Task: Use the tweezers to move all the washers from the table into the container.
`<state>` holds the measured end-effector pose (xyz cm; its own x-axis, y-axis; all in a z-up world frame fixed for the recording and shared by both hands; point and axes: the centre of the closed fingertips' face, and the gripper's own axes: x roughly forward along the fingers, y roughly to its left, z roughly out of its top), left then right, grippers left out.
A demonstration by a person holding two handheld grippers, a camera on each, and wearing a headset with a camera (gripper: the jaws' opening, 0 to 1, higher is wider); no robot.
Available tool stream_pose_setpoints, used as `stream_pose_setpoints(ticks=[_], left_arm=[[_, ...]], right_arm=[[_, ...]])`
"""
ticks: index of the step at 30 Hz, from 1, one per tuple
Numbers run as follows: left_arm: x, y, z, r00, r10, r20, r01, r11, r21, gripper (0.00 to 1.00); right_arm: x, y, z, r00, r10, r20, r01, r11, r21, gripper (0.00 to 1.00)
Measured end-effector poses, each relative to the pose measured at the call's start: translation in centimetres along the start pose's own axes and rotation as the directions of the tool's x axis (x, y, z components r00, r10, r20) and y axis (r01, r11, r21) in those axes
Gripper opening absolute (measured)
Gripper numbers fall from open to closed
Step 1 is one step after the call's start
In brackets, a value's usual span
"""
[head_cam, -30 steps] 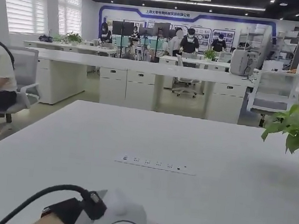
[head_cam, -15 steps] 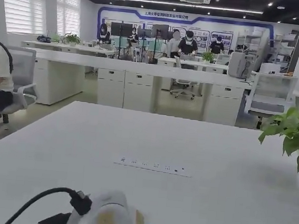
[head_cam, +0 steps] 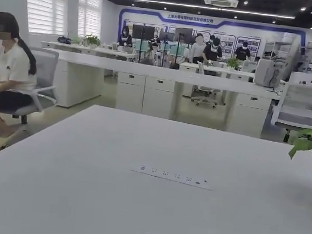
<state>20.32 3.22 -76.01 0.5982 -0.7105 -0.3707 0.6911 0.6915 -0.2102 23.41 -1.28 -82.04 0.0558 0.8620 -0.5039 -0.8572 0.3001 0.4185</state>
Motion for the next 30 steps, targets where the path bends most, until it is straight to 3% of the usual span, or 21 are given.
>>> stream_pose_setpoints(ticks=[2,4,6,7,8,10,13,15,16,17,18,20,21,24,27,30], left_arm=[[-0.6,0.3,0.9,0.9956,0.067,0.066,-0.067,0.998,-0.009,0.76],[-1.0,0.7,1.5,0.9884,0.111,0.103,-0.111,0.994,-0.001,0.82],[-1.3,1.3,2.3,0.9747,0.174,0.140,-0.183,0.981,0.057,0.85],[-1.4,1.5,2.4,0.9699,0.192,0.149,-0.204,0.977,0.068,0.85],[-1.5,1.7,2.7,0.9599,0.221,0.172,-0.237,0.969,0.076,0.86],[-1.8,1.9,2.8,0.9524,0.246,0.181,-0.267,0.958,0.104,0.87],[-2.6,2.8,3.7,0.9284,0.268,0.257,-0.286,0.958,0.034,0.90],[-3.0,3.3,3.9,0.9190,0.281,0.277,-0.283,0.958,-0.032,0.93],[-3.3,3.8,4.0,0.9083,0.299,0.293,-0.293,0.954,-0.064,0.93],[-3.5,3.9,4.2,0.9033,0.301,0.305,-0.292,0.953,-0.077,0.94],[-3.9,4.1,4.7,0.8891,0.314,0.333,-0.301,0.949,-0.090,0.94],[-4.1,4.1,5.1,0.8769,0.320,0.359,-0.316,0.946,-0.073,0.95],[-4.1,3.9,5.3,0.8746,0.321,0.364,-0.325,0.944,-0.052,0.96],[-3.8,3.8,5.0,0.8813,0.328,0.340,-0.341,0.940,-0.023,0.95],[-3.6,3.9,4.6,0.8908,0.321,0.321,-0.328,0.944,-0.036,0.95],[-3.5,4.0,4.3,0.8947,0.327,0.304,-0.335,0.942,-0.028,0.94]], right_arm=[[-0.4,0.2,0.1,1.0000,0.006,0.005,-0.006,1.000,0.012,0.03],[-0.9,0.4,0.3,0.9998,0.011,0.019,-0.011,1.000,0.029,0.03],[-1.4,0.6,0.6,0.9994,0.013,0.033,-0.015,0.999,0.044,0.03],[-1.7,0.6,0.7,0.9992,0.015,0.036,-0.016,0.999,0.046,0.03],[-1.9,0.7,0.9,0.9992,0.014,0.038,-0.016,0.999,0.048,0.03],[-2.4,0.8,1.2,0.9989,0.010,0.046,-0.012,0.999,0.046,0.03],[-3.1,0.9,2.1,0.9972,0.007,0.074,-0.012,0.998,0.058,0.03],[-3.5,0.9,2.8,0.9956,0.005,0.093,-0.011,0.998,0.059,0.03],[-3.7,0.9,3.1,0.9948,0.001,0.102,-0.007,0.998,0.059,0.03],[-3.9,0.9,3.5,0.9938,-0.003,0.111,-0.003,0.998,0.057,0.03],[-4.0,0.8,3.8,0.9928,-0.006,0.120,-0.001,0.998,0.057,0.03],[-4.5,0.5,4.6,0.9894,-0.020,0.144,0.012,0.998,0.056,0.03],[-4.8,0.3,5.0,0.9871,-0.029,0.157,0.020,0.998,0.058,0.03],[-5.3,-0.4,6.0,0.9803,-0.051,0.191,0.038,0.997,0.071,0.03],[-5.8,-1.9,6.6,0.9740,-0.107,0.200,0.100,0.994,0.044,0.03],[-5.9,-2.9,6.9,0.9690,-0.138,0.205,0.130,0.990,0.053,0.03]])
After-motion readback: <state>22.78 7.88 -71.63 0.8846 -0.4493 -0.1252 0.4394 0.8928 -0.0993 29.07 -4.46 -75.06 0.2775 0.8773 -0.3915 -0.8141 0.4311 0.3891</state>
